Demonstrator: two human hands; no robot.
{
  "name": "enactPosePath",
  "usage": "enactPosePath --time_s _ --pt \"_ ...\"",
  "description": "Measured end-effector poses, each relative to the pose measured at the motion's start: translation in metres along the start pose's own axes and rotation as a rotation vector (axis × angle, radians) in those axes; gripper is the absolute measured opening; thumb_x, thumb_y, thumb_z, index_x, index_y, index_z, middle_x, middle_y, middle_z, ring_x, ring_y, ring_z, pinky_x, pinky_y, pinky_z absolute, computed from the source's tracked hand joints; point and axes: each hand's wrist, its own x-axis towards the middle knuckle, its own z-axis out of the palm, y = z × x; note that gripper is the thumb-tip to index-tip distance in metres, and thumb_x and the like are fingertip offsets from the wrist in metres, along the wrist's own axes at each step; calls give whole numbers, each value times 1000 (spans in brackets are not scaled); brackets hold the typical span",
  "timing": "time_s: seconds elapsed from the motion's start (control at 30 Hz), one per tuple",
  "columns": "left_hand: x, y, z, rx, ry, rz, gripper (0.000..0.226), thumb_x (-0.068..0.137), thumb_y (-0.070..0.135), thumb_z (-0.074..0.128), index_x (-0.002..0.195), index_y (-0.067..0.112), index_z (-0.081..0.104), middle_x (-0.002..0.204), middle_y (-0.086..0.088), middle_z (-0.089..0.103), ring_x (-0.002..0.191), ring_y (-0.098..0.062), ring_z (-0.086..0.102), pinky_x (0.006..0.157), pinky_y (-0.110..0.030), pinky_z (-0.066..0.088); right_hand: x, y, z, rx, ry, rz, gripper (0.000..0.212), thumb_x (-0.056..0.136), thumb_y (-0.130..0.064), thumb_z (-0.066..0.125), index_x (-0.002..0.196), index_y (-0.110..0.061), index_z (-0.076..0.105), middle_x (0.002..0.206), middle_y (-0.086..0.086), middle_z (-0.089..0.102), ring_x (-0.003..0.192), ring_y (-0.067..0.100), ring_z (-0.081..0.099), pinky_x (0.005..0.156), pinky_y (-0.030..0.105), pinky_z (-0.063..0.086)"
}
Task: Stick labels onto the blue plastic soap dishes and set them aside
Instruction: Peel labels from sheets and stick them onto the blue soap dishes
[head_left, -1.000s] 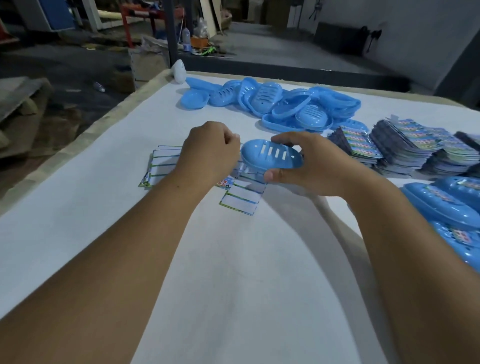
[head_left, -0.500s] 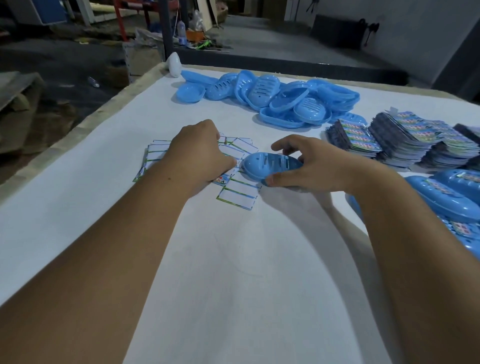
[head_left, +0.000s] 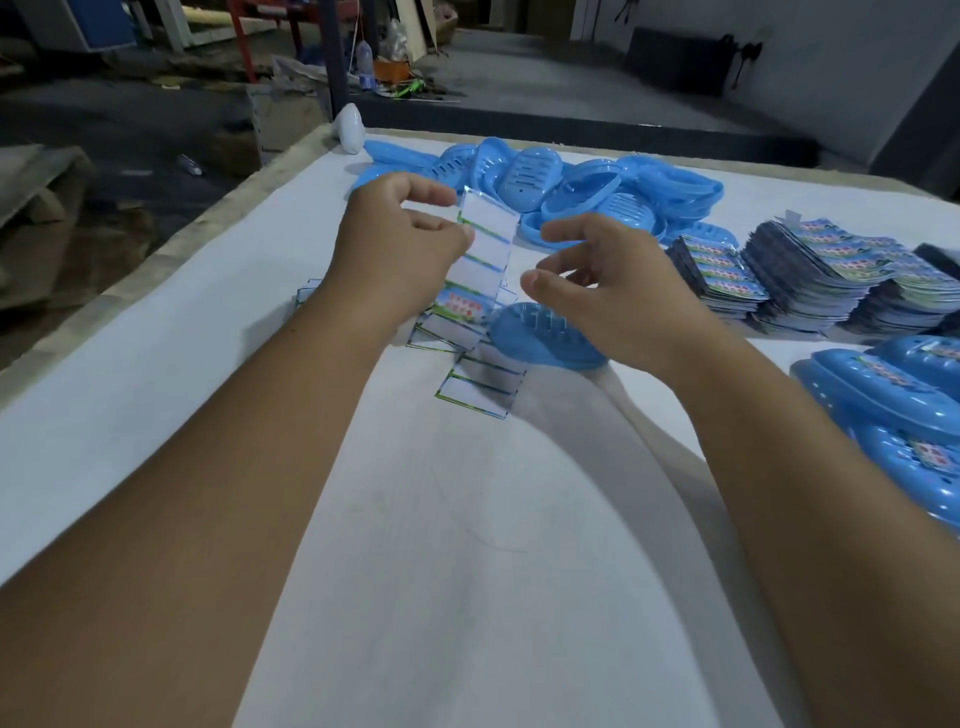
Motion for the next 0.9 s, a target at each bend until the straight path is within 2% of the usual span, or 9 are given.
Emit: enactPosePath --time_s 0.1,0.17,0.3,0.47,0.53,0.63,0.9 --pt "1 3 3 -133 13 -30 27 83 19 78 105 31 66 79 7 76 67 2 68 63 -19 52 0 -2 4 102 -28 61 50 89 -34 78 134 -26 56 88 -12 78 78 2 70 61 18 47" --pt "0 2 5 -213 3 -52 27 84 15 78 102 29 65 77 8 74 62 2 66 63 -19 53 0 -2 4 122 -36 82 48 90 -30 78 133 -27 57 81 -14 78 69 -3 68 53 15 47" --pt "-1 0 8 -257 -21 -54 26 84 10 76 101 26 64 76 5 74 66 -4 68 65 -21 57 0 -4 0 170 36 99 37 92 -22 76 127 -25 63 76 -5 77 63 -3 65 56 16 50" --pt "-5 2 12 -143 -91 -76 36 84 10 73 112 25 58 85 -2 76 68 -6 74 61 -22 55 1 -4 -3 170 128 111 35 95 -22 73 127 -25 62 79 -4 77 58 -5 62 51 14 48" --pt "-8 2 14 -50 -139 -61 42 81 14 73 117 28 56 78 2 77 73 -6 74 69 -28 56 2 -3 -4 172 152 112 34 95 -23 73 127 -24 62 77 -5 76 54 -5 60 48 13 45" --pt "-10 2 14 9 -165 -49 47 79 17 73 120 31 54 73 6 77 82 -9 73 84 -38 58 4 -3 -5 168 164 125 34 95 -25 73 126 -28 61 78 -8 76 60 -5 64 48 12 46" --pt "-11 4 15 21 -198 -43 50 81 17 74 123 31 51 73 10 76 81 -5 73 86 -38 57 7 0 -6 162 182 146 35 94 -28 73 127 -31 61 74 -16 75 70 -4 69 51 13 52"
